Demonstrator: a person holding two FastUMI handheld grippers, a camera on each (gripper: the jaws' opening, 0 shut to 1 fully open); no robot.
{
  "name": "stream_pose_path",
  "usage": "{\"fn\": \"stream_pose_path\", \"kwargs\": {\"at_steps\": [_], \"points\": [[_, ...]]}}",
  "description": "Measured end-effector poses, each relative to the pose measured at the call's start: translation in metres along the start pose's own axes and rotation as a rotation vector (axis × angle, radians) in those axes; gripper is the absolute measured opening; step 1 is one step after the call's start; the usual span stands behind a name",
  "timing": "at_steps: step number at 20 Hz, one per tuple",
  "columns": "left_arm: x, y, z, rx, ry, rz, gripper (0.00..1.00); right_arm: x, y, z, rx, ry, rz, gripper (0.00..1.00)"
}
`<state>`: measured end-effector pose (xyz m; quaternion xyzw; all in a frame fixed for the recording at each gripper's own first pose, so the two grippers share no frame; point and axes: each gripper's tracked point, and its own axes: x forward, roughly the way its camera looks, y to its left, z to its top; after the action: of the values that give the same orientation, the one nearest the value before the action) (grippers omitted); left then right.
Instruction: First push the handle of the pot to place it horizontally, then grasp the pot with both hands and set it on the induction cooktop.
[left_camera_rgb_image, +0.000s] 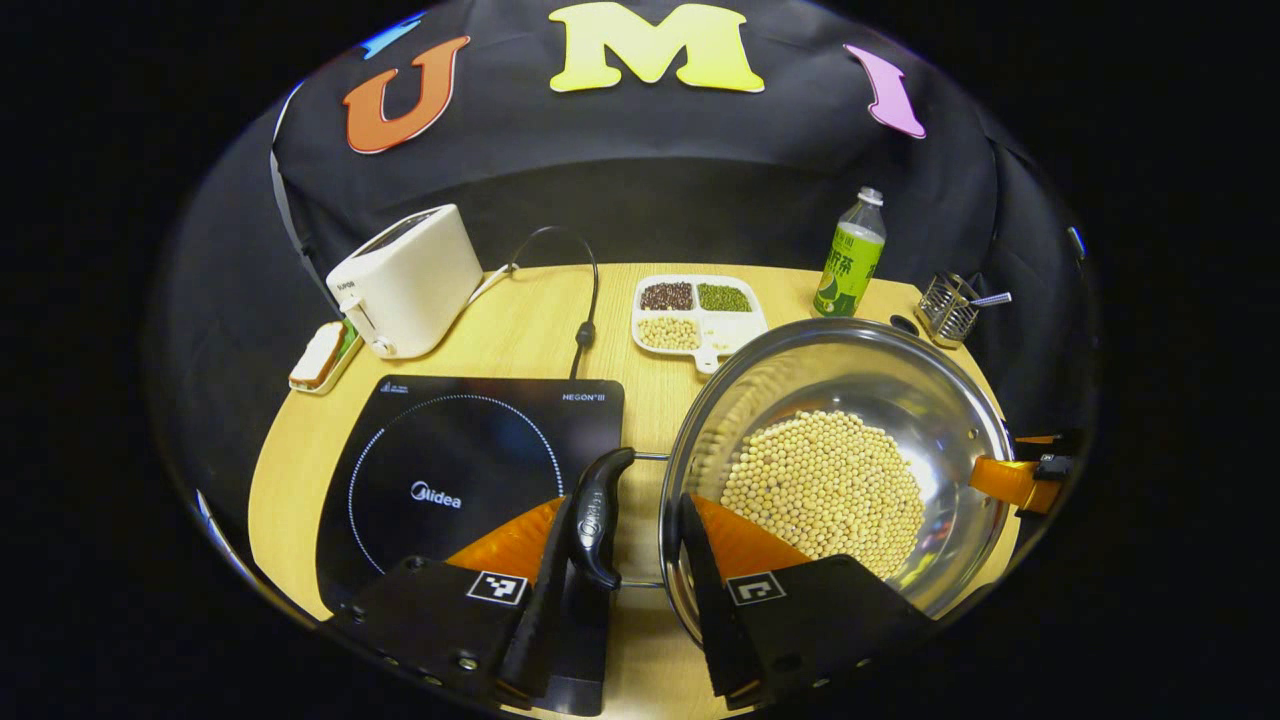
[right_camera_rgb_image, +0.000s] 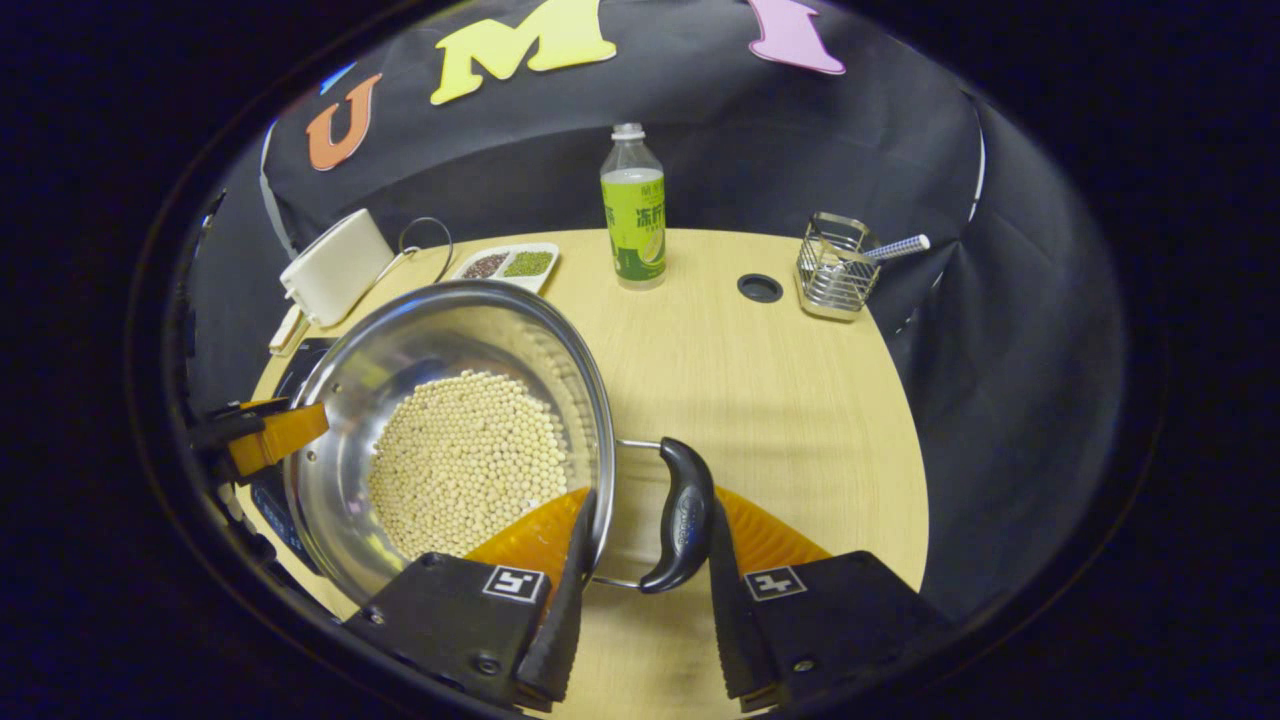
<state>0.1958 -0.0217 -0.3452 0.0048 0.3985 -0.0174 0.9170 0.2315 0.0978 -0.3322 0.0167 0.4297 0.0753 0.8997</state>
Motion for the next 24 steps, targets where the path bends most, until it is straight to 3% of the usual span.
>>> {"fn": "stream_pose_path", "kwargs": {"at_steps": [11, 24], "points": [[-0.047, 0.087, 0.009, 0.031, -0.04, -0.009, 0.58, -0.046, 0.094, -0.007, 0.037, -0.033, 0.01, 0.59], [-0.045, 0.215, -0.005, 0.034, -0.027, 0.013, 0.58, -0.03, 0.225, -0.021, 0.048, -0.006, 0.03, 0.56]]}}
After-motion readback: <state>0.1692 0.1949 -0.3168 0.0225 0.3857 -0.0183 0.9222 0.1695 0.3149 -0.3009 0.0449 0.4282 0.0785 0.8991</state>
